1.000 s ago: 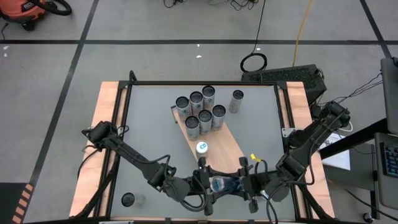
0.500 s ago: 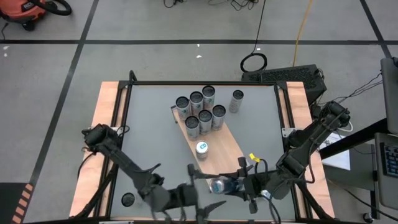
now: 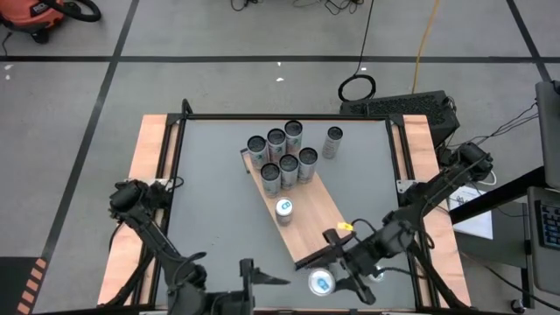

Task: Place canned beverage on shelf
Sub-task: Put the left blue soda can on the shelf aligned with the other blue soda can

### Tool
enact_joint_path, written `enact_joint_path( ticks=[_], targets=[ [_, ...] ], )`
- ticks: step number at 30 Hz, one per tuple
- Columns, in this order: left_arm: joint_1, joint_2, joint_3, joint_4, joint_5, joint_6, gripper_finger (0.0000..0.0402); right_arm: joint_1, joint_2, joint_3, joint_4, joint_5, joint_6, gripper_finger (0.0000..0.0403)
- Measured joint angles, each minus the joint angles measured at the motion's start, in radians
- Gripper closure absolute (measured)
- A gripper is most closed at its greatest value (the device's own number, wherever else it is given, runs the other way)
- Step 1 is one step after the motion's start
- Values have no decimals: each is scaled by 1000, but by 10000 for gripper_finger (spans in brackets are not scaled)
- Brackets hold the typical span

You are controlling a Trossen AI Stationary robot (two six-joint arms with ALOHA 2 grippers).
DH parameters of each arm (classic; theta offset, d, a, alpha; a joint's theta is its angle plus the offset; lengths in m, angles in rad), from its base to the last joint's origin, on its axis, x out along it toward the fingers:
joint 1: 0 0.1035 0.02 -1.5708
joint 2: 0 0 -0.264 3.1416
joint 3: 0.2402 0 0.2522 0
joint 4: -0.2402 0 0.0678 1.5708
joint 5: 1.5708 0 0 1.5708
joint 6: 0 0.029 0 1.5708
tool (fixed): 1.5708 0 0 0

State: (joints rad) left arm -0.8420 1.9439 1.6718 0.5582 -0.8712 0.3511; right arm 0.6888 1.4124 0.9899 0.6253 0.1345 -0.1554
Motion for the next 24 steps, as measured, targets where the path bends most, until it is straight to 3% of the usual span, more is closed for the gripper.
enact_joint_path(
  ticks=[14, 19, 24],
  targets=[
    [142, 6, -1, -165, -20, -241, 38, -15, 30, -7, 202, -1, -113, 239],
    [181, 7, -1, -259, 75, -322, 38, -16, 48, -7, 239, 57, -149, 239],
    [208, 7, -1, -344, 105, -372, 38, -29, 48, -7, 231, 76, -153, 239]
  ],
)
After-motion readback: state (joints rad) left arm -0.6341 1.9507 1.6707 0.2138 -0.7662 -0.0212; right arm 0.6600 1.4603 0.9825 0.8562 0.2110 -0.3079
